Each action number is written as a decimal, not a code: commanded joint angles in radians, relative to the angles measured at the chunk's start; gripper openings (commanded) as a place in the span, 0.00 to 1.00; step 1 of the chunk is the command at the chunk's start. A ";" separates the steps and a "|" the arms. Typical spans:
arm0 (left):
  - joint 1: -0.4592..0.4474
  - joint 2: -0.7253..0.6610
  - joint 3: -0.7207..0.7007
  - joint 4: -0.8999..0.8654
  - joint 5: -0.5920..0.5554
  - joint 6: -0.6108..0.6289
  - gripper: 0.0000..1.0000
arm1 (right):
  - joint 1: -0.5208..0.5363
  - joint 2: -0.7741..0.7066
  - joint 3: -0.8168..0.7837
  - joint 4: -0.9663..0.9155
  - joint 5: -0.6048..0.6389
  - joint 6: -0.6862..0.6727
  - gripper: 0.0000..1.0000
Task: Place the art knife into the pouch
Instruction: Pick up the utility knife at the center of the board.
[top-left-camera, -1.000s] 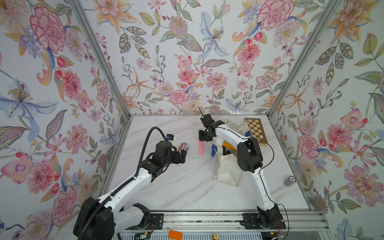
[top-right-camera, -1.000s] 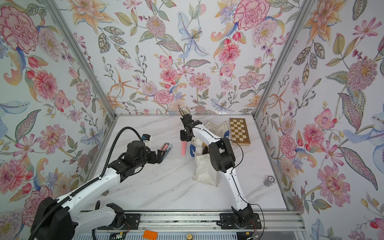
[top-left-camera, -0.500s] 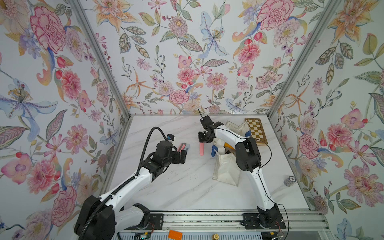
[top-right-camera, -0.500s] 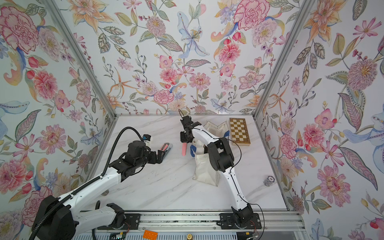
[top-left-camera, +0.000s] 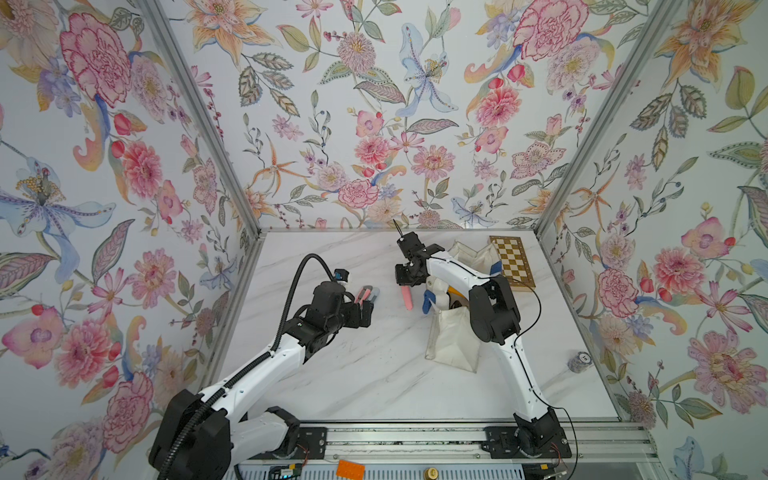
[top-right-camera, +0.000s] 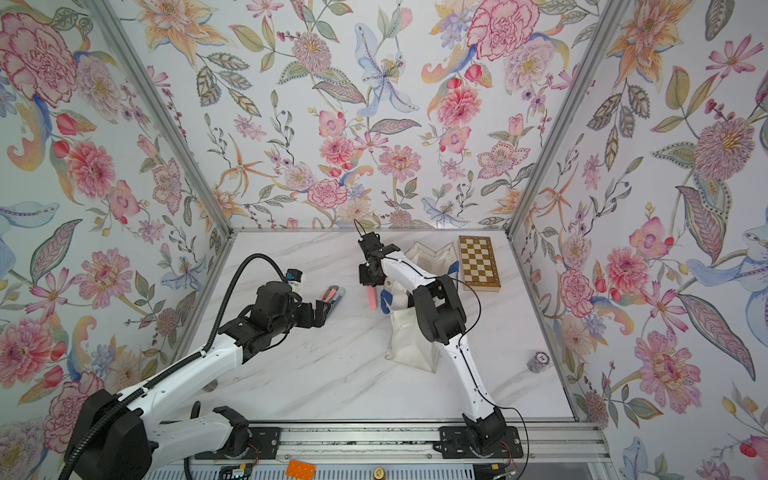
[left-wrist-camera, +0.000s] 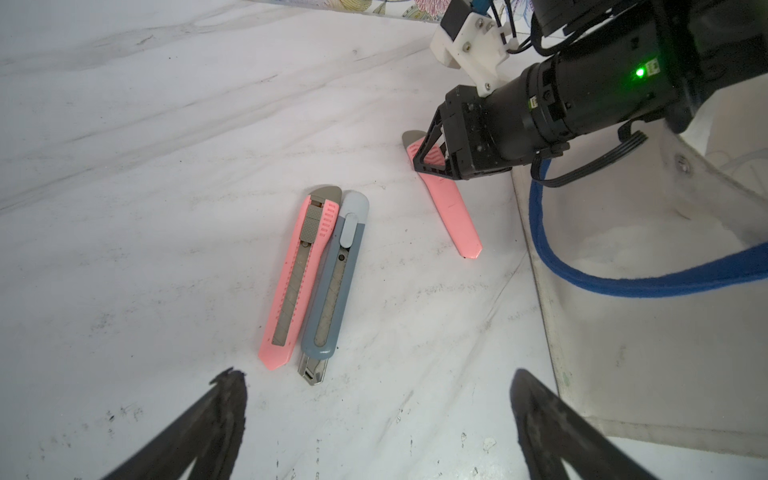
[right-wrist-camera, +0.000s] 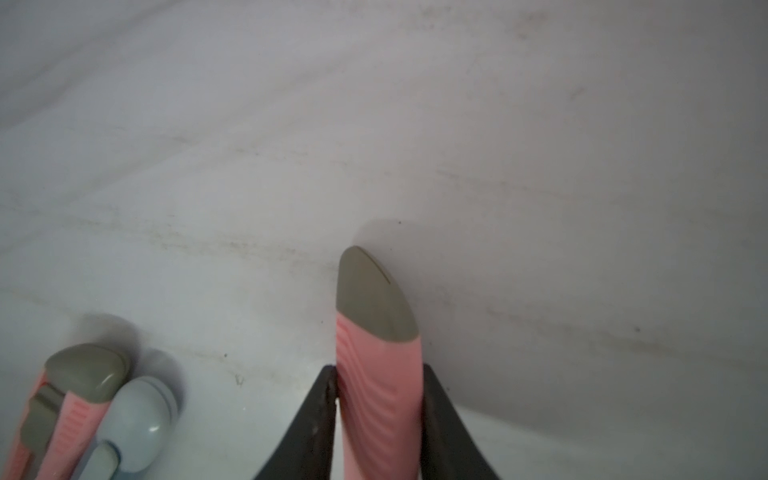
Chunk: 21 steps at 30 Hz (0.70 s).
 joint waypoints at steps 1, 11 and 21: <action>0.009 0.010 0.028 -0.007 -0.018 0.012 0.99 | 0.015 0.026 -0.005 -0.061 0.040 -0.017 0.29; 0.009 0.005 0.029 0.003 -0.023 0.013 0.99 | 0.038 -0.085 0.038 -0.060 0.021 -0.017 0.07; 0.008 0.004 0.037 0.009 -0.016 0.015 0.99 | 0.092 -0.288 0.072 -0.061 0.046 -0.053 0.06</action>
